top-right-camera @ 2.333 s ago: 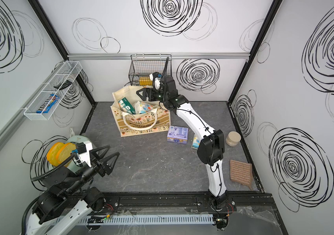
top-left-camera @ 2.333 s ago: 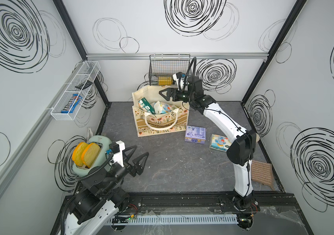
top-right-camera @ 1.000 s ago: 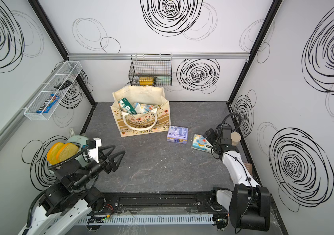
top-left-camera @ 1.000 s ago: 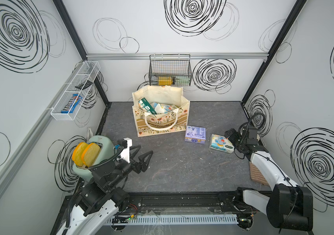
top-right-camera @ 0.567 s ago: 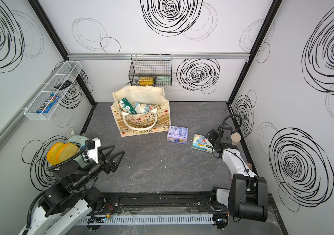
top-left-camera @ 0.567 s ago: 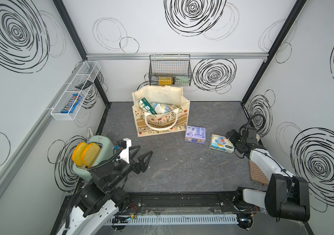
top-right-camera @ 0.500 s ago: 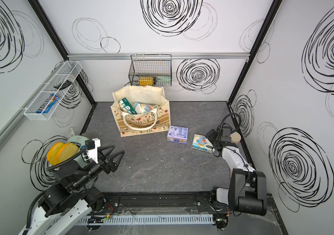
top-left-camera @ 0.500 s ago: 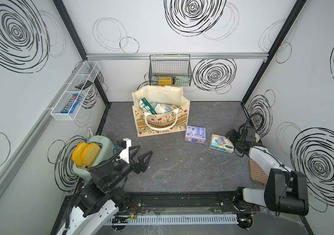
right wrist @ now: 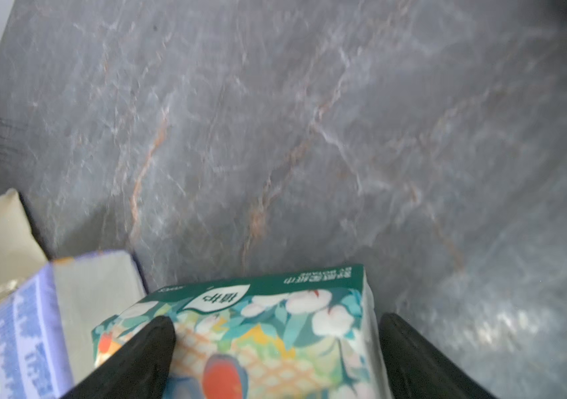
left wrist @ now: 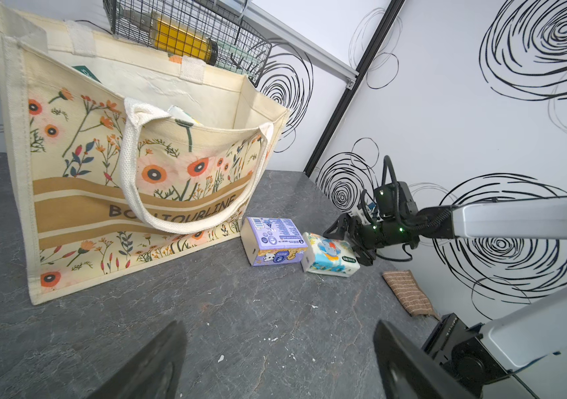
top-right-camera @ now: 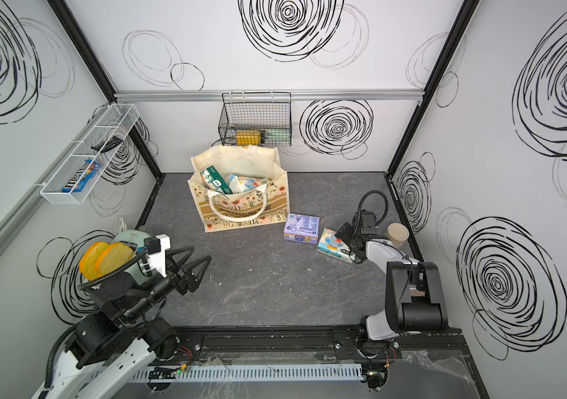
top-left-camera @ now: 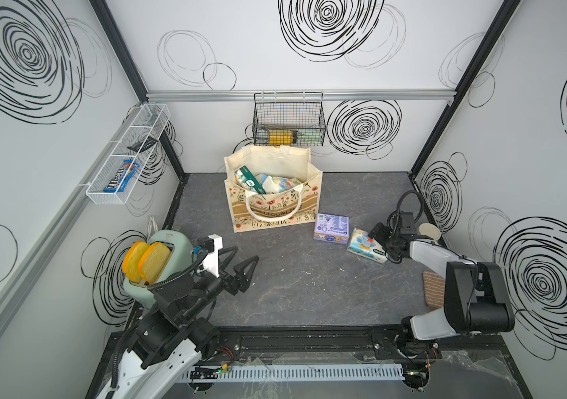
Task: Put tissues into the canvas bag
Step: Move the pack of facial tissues to the center of the board.
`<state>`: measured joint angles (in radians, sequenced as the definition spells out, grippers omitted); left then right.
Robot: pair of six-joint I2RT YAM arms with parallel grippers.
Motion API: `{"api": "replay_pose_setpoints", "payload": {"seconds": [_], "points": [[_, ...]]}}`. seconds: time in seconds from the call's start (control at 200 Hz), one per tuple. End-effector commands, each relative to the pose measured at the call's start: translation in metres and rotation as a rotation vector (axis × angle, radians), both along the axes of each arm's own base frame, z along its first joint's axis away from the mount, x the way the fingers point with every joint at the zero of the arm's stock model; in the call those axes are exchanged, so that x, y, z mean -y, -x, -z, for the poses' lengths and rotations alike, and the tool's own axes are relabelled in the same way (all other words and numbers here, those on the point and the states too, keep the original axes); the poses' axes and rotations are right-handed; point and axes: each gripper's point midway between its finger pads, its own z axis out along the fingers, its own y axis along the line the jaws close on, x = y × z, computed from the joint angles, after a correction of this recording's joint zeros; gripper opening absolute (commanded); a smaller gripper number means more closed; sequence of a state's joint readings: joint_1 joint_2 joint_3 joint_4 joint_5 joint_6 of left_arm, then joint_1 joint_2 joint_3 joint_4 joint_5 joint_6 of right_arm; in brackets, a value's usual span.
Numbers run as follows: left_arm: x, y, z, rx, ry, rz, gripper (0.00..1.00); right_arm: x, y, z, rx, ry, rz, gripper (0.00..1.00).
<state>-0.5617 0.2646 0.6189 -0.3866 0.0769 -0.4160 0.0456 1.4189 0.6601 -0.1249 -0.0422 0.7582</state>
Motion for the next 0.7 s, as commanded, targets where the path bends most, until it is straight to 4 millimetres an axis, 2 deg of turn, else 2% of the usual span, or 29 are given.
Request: {"api": "replay_pose_setpoints", "payload": {"seconds": [0.0,0.165,0.255,0.315,0.465,0.696], "points": [[-0.003,-0.001,-0.013,0.046,0.035,-0.017,0.89,-0.031,0.035,-0.002,0.0,-0.012,-0.071,0.96],[-0.003,-0.002,-0.013,0.045,0.034,-0.02,0.89,-0.09,0.103,-0.005,0.026,-0.15,-0.185,0.95],[-0.004,-0.002,-0.013,0.045,0.034,-0.023,0.89,-0.11,0.126,-0.016,0.11,-0.236,-0.219,0.94],[-0.005,-0.003,-0.012,0.043,0.032,-0.028,0.89,-0.114,0.13,-0.025,0.182,-0.261,-0.241,0.94],[-0.005,-0.007,-0.009,0.029,0.024,-0.035,0.89,-0.105,0.132,-0.035,0.22,-0.225,-0.245,0.94],[-0.001,-0.019,0.004,-0.029,-0.011,-0.042,0.88,-0.123,0.128,-0.066,0.252,-0.217,-0.366,0.96]]}}
